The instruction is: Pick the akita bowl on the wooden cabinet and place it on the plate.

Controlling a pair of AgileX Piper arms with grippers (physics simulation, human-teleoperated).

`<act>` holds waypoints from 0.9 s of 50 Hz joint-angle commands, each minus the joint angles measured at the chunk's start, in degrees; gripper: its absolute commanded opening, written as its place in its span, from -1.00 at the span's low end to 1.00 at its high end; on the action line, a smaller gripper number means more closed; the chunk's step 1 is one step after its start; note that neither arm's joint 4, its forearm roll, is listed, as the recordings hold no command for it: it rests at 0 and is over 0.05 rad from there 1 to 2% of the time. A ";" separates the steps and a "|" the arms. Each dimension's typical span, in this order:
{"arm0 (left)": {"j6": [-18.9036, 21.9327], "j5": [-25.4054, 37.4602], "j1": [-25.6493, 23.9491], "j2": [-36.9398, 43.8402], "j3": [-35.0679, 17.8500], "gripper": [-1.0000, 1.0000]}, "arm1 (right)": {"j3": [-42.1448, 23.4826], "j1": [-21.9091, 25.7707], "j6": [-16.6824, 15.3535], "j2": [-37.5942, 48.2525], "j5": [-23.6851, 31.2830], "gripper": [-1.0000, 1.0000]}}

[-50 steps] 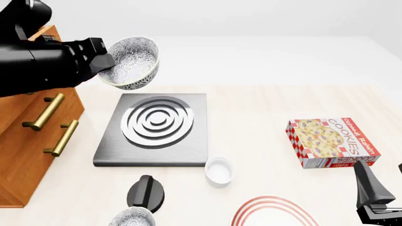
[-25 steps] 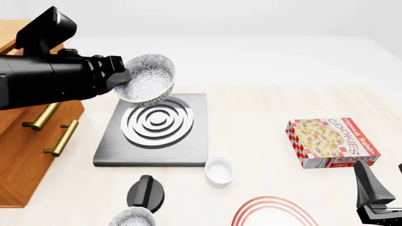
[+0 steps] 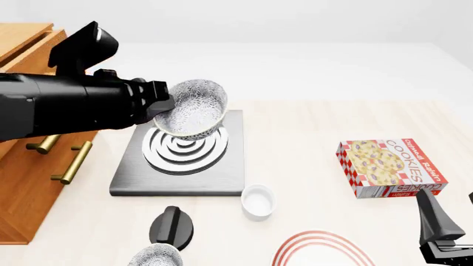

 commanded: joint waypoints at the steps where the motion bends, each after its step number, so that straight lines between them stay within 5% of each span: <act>1: 0.25 0.16 -2.31 1.06 -0.78 -1.00 | 0.00 0.00 0.00 0.00 0.00 1.00; 45: 1.07 -1.56 -10.87 5.84 -1.11 -1.00 | 0.00 0.00 0.00 0.00 0.00 1.00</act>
